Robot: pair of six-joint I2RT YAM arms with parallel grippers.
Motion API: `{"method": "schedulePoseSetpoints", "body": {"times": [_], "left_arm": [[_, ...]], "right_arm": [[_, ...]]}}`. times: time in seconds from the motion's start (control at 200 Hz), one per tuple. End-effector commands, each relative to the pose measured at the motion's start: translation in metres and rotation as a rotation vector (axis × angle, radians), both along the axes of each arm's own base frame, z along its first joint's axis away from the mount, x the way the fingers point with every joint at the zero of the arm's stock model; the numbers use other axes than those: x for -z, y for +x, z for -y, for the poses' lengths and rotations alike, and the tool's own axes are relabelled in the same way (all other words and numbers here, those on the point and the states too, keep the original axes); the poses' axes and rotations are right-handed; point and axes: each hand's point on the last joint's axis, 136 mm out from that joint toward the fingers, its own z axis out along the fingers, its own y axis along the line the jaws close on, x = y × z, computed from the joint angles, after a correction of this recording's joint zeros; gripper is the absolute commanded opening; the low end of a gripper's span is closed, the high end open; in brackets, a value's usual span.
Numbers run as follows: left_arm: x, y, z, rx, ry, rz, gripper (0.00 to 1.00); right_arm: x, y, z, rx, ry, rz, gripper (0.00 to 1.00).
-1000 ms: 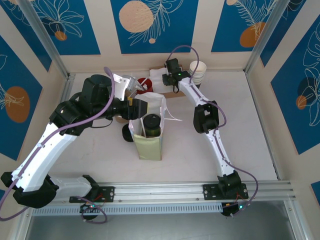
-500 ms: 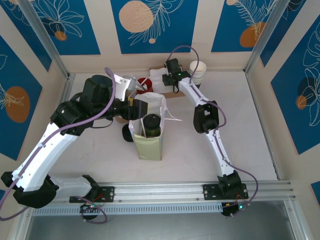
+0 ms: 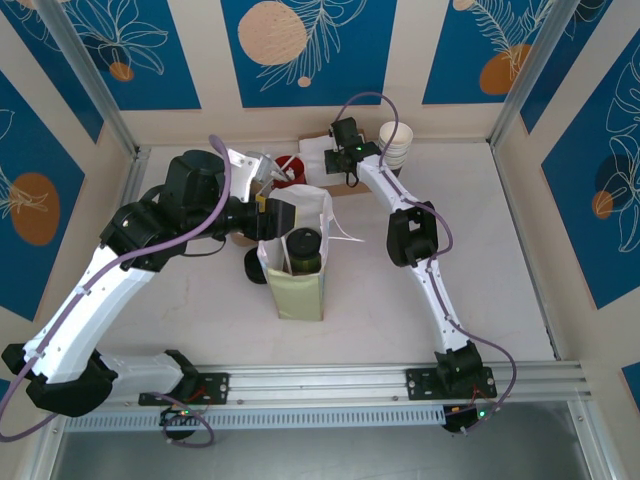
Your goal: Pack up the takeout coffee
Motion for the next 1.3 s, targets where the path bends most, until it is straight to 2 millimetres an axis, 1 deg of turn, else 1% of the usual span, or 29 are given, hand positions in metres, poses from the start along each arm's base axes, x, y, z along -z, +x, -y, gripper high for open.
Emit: {"method": "schedulePoseSetpoints", "body": {"times": [0.0,0.055,0.165,0.31,0.4,0.49,0.55,0.65,0.735,0.805,0.92,1.005,1.115,1.295], "left_arm": [[-0.007,-0.004,-0.003,0.004,-0.010,0.028,0.70],[-0.007,-0.003,-0.003,0.003,-0.009,0.029,0.70],[-0.006,-0.001,-0.004,-0.006,-0.001,0.033,0.70],[-0.004,0.003,-0.007,-0.028,0.014,0.036,0.71],[-0.002,0.005,-0.006,-0.032,0.018,0.031,0.71],[-0.001,0.008,-0.007,-0.043,0.026,0.034,0.71],[0.001,0.010,-0.011,-0.068,0.043,0.035,0.71],[0.008,0.020,-0.025,-0.155,0.086,0.035,0.72],[0.012,0.027,-0.036,-0.222,0.117,0.040,0.73],[0.016,0.033,-0.045,-0.279,0.145,0.046,0.74],[0.023,0.039,-0.058,-0.349,0.178,0.051,0.75],[0.026,0.042,-0.063,-0.377,0.193,0.062,0.75],[0.030,0.045,-0.066,-0.392,0.200,0.069,0.76],[0.037,0.048,-0.064,-0.376,0.210,0.063,0.76]], "right_arm": [[-0.072,-0.003,-0.006,-0.005,0.046,0.094,0.00],[-0.090,-0.006,-0.008,-0.007,0.061,0.113,0.00],[-0.136,-0.015,-0.011,-0.017,0.100,0.159,0.00],[-0.198,-0.037,-0.012,-0.025,0.153,0.215,0.00],[-0.232,-0.053,-0.011,-0.030,0.187,0.237,0.00],[-0.264,-0.072,-0.010,-0.038,0.217,0.259,0.00],[-0.282,-0.085,-0.010,-0.047,0.249,0.260,0.00],[-0.314,-0.112,-0.012,-0.067,0.305,0.265,0.00],[-0.336,-0.135,-0.010,-0.065,0.346,0.259,0.00],[-0.355,-0.158,-0.009,-0.065,0.416,0.234,0.00],[-0.378,-0.197,-0.010,-0.076,0.535,0.164,0.00],[-0.389,-0.225,-0.013,-0.090,0.609,0.108,0.00],[-0.394,-0.257,-0.018,-0.100,0.689,0.030,0.00],[-0.393,-0.303,-0.032,-0.131,0.771,-0.073,0.00]]}}
